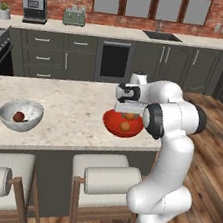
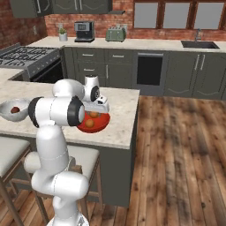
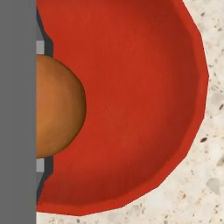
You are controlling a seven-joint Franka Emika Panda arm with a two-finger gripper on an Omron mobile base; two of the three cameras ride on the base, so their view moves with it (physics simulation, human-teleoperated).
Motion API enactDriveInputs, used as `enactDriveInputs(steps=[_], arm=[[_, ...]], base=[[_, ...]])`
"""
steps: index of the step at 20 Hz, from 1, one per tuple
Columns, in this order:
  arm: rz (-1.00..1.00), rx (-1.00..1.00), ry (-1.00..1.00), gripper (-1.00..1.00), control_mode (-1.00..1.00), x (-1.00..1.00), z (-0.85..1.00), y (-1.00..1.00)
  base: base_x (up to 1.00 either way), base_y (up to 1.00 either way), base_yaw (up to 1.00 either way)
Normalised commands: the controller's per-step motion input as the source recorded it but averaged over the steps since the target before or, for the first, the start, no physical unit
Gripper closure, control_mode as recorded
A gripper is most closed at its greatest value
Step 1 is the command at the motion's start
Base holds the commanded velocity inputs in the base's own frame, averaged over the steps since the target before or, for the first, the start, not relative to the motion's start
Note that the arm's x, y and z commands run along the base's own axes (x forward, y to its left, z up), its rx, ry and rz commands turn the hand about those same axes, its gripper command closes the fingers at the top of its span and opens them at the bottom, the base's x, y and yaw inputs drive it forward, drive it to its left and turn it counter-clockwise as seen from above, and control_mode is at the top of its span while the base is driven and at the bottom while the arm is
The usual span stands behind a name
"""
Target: Take the fruits from the plate on the dining counter and place two fruits in each bowl.
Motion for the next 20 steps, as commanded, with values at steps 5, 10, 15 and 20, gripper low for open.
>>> enactDriveInputs(steps=[5, 10, 15, 20], arm=[[0.00, 0.00, 0.00, 1.00, -1.00, 0.00, -0.34, 0.00], [0.00, 0.00, 0.00, -1.00, -1.00, 0.00, -0.29, 0.00], [0.00, 0.00, 0.00, -1.00, -1.00, -0.01, -0.01, 0.00], [0.00, 0.00, -0.01, -1.00, -1.00, -0.25, 0.09, -0.11]], base=[[0.00, 0.00, 0.00], [0.00, 0.00, 0.00], [0.00, 0.00, 0.00], [0.00, 0.00, 0.00]])
